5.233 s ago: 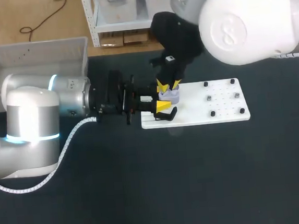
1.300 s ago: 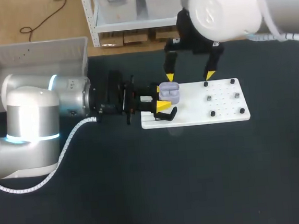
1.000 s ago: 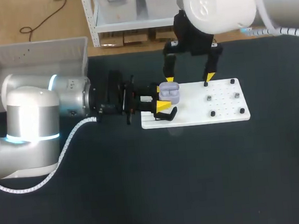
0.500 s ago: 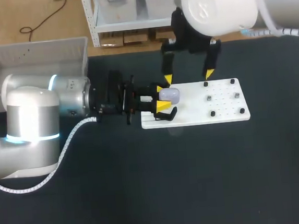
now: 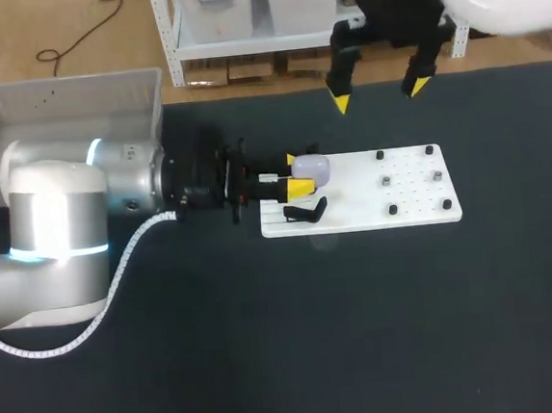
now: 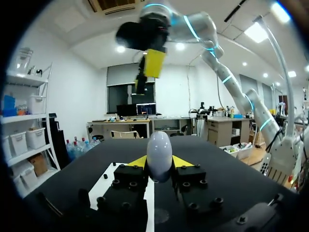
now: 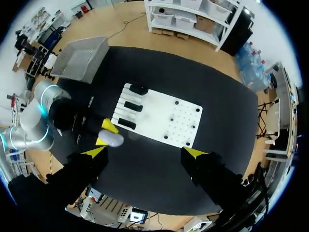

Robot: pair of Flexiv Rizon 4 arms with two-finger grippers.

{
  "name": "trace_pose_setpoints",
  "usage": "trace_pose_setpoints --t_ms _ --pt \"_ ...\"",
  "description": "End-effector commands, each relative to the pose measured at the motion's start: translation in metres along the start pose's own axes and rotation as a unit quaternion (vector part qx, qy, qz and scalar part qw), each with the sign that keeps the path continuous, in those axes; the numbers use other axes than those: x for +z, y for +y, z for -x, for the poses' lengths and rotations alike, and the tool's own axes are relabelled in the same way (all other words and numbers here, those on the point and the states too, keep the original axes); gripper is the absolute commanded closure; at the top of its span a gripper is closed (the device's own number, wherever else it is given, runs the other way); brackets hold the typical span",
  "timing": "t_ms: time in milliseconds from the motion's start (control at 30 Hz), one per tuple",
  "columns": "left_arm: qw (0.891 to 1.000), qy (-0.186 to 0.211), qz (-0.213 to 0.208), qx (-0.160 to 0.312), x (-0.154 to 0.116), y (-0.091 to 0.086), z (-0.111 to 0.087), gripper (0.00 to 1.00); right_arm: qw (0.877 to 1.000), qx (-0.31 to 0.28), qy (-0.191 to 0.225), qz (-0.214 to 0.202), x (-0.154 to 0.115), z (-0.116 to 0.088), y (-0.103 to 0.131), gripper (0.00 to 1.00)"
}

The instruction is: Pick up each earbud case from the left stands, insert the matching earbuds, close the lid, and place the case in the box.

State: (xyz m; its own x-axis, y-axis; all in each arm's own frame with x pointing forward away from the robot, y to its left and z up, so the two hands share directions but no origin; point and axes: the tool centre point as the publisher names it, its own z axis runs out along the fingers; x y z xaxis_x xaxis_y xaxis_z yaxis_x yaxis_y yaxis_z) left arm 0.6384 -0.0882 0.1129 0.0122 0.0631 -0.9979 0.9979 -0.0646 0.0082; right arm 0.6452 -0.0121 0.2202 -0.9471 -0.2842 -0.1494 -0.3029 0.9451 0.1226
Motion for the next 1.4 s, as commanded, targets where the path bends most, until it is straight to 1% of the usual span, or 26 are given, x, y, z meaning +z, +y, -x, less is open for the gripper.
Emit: trace_pose_setpoints --t_ms 33,67,100,167,267,333,400,500,667,733,767,800,900,933,967,1000,1033,1100,1167,1200,1267,1300,1367,1400 --pt "0.999 -0.006 0.047 -0.018 -0.009 -0.013 0.013 1.0 0.992 -0.004 -0.129 0.007 -0.007 -0.033 0.001 0.0" --pt "0.998 -0.006 0.056 -0.017 -0.012 -0.013 0.017 1.0 0.99 -0.003 -0.138 0.016 -0.007 -0.035 0.0 0.0" --pt "0.998 -0.005 0.065 -0.007 -0.017 -0.012 0.024 1.0 0.99 -0.003 -0.138 0.016 -0.007 -0.035 0.0 0.0" --pt "0.996 -0.013 0.088 0.01 -0.029 -0.009 0.042 1.0 0.99 -0.003 -0.138 0.016 -0.007 -0.035 0.0 0.0" --pt "0.991 -0.012 0.125 0.037 -0.05 -0.002 0.066 1.0 0.99 -0.003 -0.138 0.016 -0.007 -0.035 0.0 0.0" --pt "0.988 -0.01 0.151 0.044 -0.065 0.002 0.076 1.0 0.99 -0.003 -0.138 0.016 -0.007 -0.035 0.0 0.0" --pt "0.984 0.005 0.172 0.051 -0.081 0.007 0.079 1.0 0.99 -0.003 -0.138 0.016 -0.007 -0.035 0.0 0.0" --pt "0.974 0.028 0.217 0.05 -0.109 0.021 0.08 1.0 0.99 -0.003 -0.138 0.016 -0.007 -0.035 0.0 0.0" --pt "0.96 0.067 0.261 0.074 -0.15 0.051 0.094 1.0 0.99 -0.003 -0.138 0.016 -0.007 -0.035 0.0 0.0" --pt "0.954 0.073 0.281 0.071 -0.164 0.064 0.097 1.0 0.99 -0.003 -0.138 0.016 -0.007 -0.035 0.0 0.0" --pt "0.952 0.081 0.287 0.07 -0.171 0.071 0.096 1.0 0.99 -0.003 -0.138 0.016 -0.007 -0.035 0.0 0.0" --pt "0.948 0.098 0.293 0.072 -0.18 0.08 0.091 1.0 0.99 -0.003 -0.138 0.016 -0.007 -0.035 0.0 0.0" --pt "0.932 0.144 0.327 0.059 -0.209 0.109 0.07 1.0 0.99 -0.003 -0.138 0.016 -0.007 -0.035 0.0 0.0" --pt "0.929 0.152 0.333 0.053 -0.216 0.116 0.066 1.0 0.99 -0.003 -0.138 0.016 -0.007 -0.035 0.0 0.0" --pt "0.919 0.179 0.347 0.047 -0.23 0.13 0.056 1.0 0.99 -0.003 -0.138 0.016 -0.007 -0.035 0.0 0.0" --pt "0.908 0.214 0.355 0.056 -0.24 0.138 0.05 1.0 0.99 -0.003 -0.138 0.016 -0.007 -0.035 0.0 0.0" --pt "0.901 0.238 0.357 0.064 -0.249 0.146 0.044 1.0 0.99 -0.003 -0.138 0.016 -0.007 -0.035 0.0 0.0" --pt "0.883 0.263 0.384 0.055 -0.268 0.164 0.033 1.0 0.99 -0.003 -0.138 0.016 -0.007 -0.035 0.0 0.0" --pt "0.868 0.295 0.395 0.057 -0.291 0.181 0.019 1.0 0.99 -0.003 -0.138 0.016 -0.007 -0.035 0.0 0.0" --pt "0.861 0.3 0.407 0.052 -0.304 0.19 0.011 1.0 0.99 -0.003 -0.138 0.016 -0.007 -0.035 0.0 0.0" --pt "0.855 0.312 0.411 0.048 -0.319 0.201 0.001 1.0 0.99 -0.003 -0.138 0.016 -0.007 -0.035 0.0 0.0" --pt "0.85 0.317 0.418 0.042 -0.326 0.208 -0.005 1.0 0.99 -0.003 -0.138 0.016 -0.007 -0.035 0.0 0.0" --pt "0.848 0.321 0.421 0.024 -0.338 0.219 -0.018 1.0 0.99 -0.003 -0.138 0.016 -0.007 -0.035 0.0 0.0" --pt "0.843 0.329 0.425 0.022 -0.351 0.228 -0.03 1.0 0.99 -0.003 -0.138 0.016 -0.007 -0.035 0.0 0.0"
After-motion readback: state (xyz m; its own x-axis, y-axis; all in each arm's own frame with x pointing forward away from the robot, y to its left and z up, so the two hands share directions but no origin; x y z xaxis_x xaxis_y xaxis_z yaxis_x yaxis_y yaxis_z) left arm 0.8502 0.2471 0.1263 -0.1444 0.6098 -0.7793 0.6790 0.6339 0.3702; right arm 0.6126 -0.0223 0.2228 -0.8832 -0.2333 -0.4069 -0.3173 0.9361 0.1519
